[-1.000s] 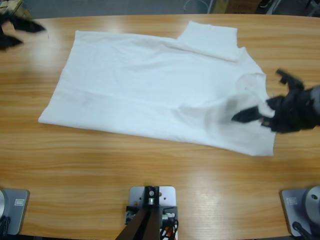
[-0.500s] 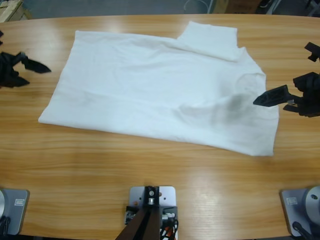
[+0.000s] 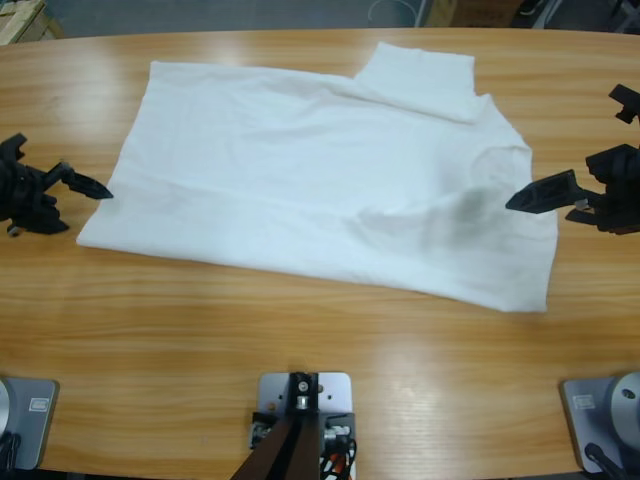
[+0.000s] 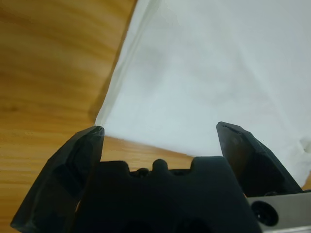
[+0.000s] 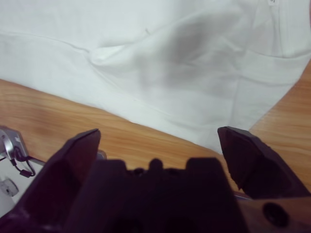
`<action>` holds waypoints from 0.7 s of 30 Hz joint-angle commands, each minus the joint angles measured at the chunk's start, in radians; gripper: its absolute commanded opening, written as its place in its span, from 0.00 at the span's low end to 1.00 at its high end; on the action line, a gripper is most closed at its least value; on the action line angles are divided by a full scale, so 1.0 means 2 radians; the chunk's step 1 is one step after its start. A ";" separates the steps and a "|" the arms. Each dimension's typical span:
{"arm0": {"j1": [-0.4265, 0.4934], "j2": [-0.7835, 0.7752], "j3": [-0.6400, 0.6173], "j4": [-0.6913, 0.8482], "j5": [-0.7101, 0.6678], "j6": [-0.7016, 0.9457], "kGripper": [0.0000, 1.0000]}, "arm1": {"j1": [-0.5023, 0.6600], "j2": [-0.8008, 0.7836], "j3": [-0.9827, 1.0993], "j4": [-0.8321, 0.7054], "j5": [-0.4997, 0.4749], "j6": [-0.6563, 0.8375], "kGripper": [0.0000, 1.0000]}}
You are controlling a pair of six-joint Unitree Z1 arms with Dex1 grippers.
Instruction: Fold clothes
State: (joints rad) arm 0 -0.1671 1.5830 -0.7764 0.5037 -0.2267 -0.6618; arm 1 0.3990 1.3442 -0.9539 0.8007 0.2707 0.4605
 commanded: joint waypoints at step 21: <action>0.013 0.056 0.042 -0.047 0.000 -0.011 0.77 | -0.004 -0.023 0.039 -0.014 0.013 0.011 0.99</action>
State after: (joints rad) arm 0 -0.1452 1.6004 -0.7036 0.4537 -0.2267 -0.7174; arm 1 0.3990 1.3212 -0.9103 0.7794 0.2800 0.4720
